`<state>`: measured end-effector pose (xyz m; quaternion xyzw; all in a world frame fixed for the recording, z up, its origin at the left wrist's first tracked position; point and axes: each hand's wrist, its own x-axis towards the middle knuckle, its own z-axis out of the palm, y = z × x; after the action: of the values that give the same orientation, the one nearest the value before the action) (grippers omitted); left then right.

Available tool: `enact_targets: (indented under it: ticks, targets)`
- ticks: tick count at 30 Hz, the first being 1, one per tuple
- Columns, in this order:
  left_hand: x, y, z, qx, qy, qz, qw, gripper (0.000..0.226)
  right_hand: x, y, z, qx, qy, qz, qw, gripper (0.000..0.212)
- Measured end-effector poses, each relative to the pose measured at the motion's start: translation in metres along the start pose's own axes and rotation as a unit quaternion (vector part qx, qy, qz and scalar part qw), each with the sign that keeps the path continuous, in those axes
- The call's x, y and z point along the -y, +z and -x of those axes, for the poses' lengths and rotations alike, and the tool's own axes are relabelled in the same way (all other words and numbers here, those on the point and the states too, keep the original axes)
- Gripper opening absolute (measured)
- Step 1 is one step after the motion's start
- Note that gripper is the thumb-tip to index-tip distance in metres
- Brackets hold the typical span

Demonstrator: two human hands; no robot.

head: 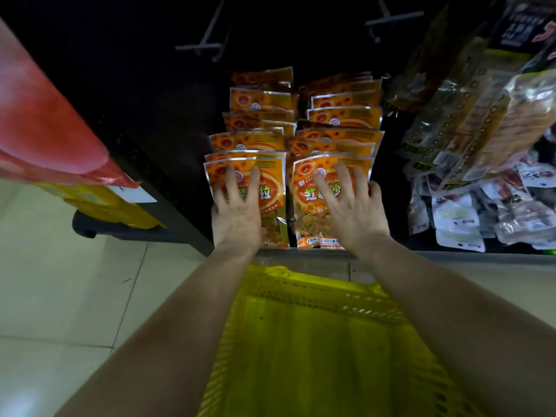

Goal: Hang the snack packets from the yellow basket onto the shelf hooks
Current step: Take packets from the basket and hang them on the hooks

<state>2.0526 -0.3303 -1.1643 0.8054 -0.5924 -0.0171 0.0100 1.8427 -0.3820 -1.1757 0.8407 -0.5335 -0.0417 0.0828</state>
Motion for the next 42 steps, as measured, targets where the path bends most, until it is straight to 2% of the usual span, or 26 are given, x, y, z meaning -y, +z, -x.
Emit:
enact_targets:
  ticks: [5, 8, 13, 18, 24, 26, 29, 32, 35, 38, 42]
  targets:
    - [0.002, 0.011, -0.011, 0.023, 0.022, -0.011, 0.999, 0.149, 0.005, 0.022, -0.011, 0.001, 0.010, -0.009, 1.000, 0.135]
    - [0.002, 0.019, -0.018, 0.032, 0.036, -0.025, 0.999, 0.156, 0.007, 0.031, -0.013, 0.003, 0.006, -0.007, 1.000, 0.134]
    - [0.002, 0.024, -0.030, 0.015, 0.042, -0.019, 0.999, 0.152, 0.006, 0.036, -0.023, -0.015, -0.006, -0.016, 1.000, 0.121]
    - [-0.005, 0.028, -0.026, -0.012, 0.029, -0.034, 0.999, 0.149, 0.010, 0.035, -0.025, -0.008, 0.011, -0.016, 1.000, 0.125]
    - [-0.005, 0.016, -0.010, 0.028, 0.021, -0.024, 0.999, 0.144, 0.002, 0.014, -0.007, 0.045, 0.005, -0.025, 0.999, 0.137]
    - [-0.006, 0.007, -0.001, 0.032, 0.023, -0.007, 0.999, 0.137, -0.004, 0.005, 0.002, 0.041, -0.002, -0.041, 0.998, 0.125]
    - [-0.013, -0.011, 0.013, 0.009, 0.038, 0.035, 0.999, 0.121, -0.018, -0.009, 0.014, -0.022, 0.018, -0.105, 0.994, 0.084]
    - [-0.030, -0.034, 0.014, -0.063, 0.063, 0.069, 0.994, 0.107, -0.030, -0.017, 0.020, -0.064, 0.115, -0.237, 0.963, 0.081]
    - [-0.054, -0.052, 0.002, -0.111, 0.109, 0.083, 0.984, 0.109, -0.040, -0.020, 0.011, -0.024, 0.209, -0.384, 0.899, 0.108]
    - [-0.079, -0.063, -0.024, -0.108, 0.149, 0.066, 0.981, 0.120, -0.048, -0.019, -0.011, 0.045, 0.219, -0.462, 0.858, 0.132]
    - [-0.101, -0.070, -0.074, -0.041, 0.156, 0.015, 0.987, 0.135, -0.047, -0.003, -0.040, 0.120, 0.264, -0.514, 0.807, 0.143]
